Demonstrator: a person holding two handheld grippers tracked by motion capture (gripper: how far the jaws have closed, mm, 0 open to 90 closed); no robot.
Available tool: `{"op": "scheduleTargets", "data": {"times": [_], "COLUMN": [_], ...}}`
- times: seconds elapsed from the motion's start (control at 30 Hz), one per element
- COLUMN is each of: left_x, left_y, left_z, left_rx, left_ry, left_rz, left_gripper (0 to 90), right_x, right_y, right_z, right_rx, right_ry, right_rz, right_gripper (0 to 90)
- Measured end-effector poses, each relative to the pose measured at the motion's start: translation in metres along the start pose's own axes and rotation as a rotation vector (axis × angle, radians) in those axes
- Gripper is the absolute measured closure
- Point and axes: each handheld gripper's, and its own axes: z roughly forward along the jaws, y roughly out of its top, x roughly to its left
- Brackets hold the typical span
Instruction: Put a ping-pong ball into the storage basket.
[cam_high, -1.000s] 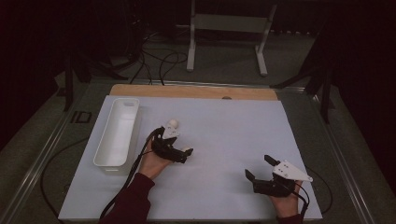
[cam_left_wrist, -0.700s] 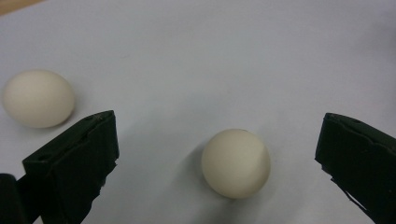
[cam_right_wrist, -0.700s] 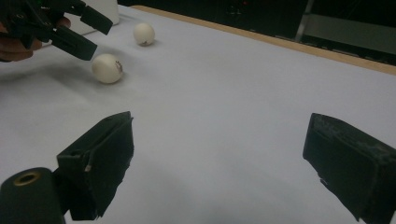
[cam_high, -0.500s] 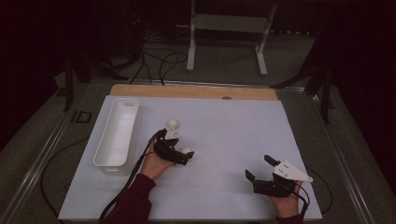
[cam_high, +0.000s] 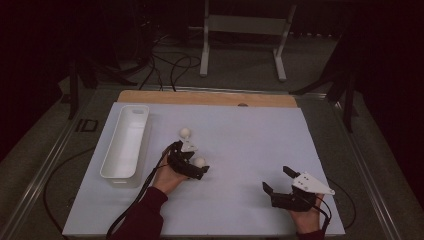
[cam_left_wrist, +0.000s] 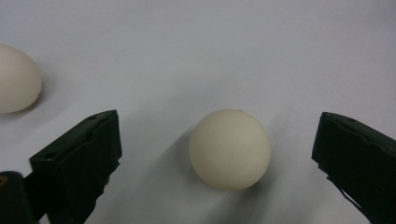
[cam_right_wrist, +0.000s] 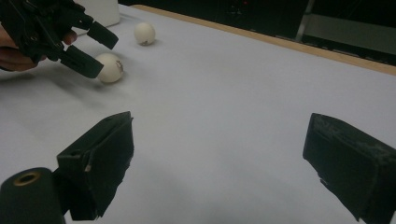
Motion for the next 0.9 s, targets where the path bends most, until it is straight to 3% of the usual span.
{"op": "scheduleTargets", "data": {"times": [0.17,0.3,0.43,0.67,0.9], "left_x": [-0.0013,-0.0045,-0.0041,-0.0014,-0.0003], "left_y": [-0.0007,-0.0013,-0.0019,-0.0028,-0.0028], "left_z": [0.0018,0.0042,0.0055,0.0057,0.0056], "left_rx": [0.013,0.031,0.049,0.061,0.063], "left_ry": [-0.009,0.02,0.022,-0.009,-0.019], "left_rz": [-0.003,0.005,0.002,-0.012,-0.016], "left_gripper": [6.9,12.2,25.9,43.4,51.0], "right_x": [0.0,-0.0002,-0.0001,-0.0001,-0.0002], "right_y": [0.0001,0.0,0.0001,0.0001,0.0001], "right_z": [-0.0001,0.0002,0.0003,0.0001,0.0001], "right_rx": [0.001,0.006,0.009,0.011,0.01], "right_ry": [-0.001,-0.006,-0.01,-0.012,-0.012], "right_rz": [0.0,0.002,0.001,0.002,-0.001], "right_gripper": [8.4,8.4,8.4,8.4,8.4]}}
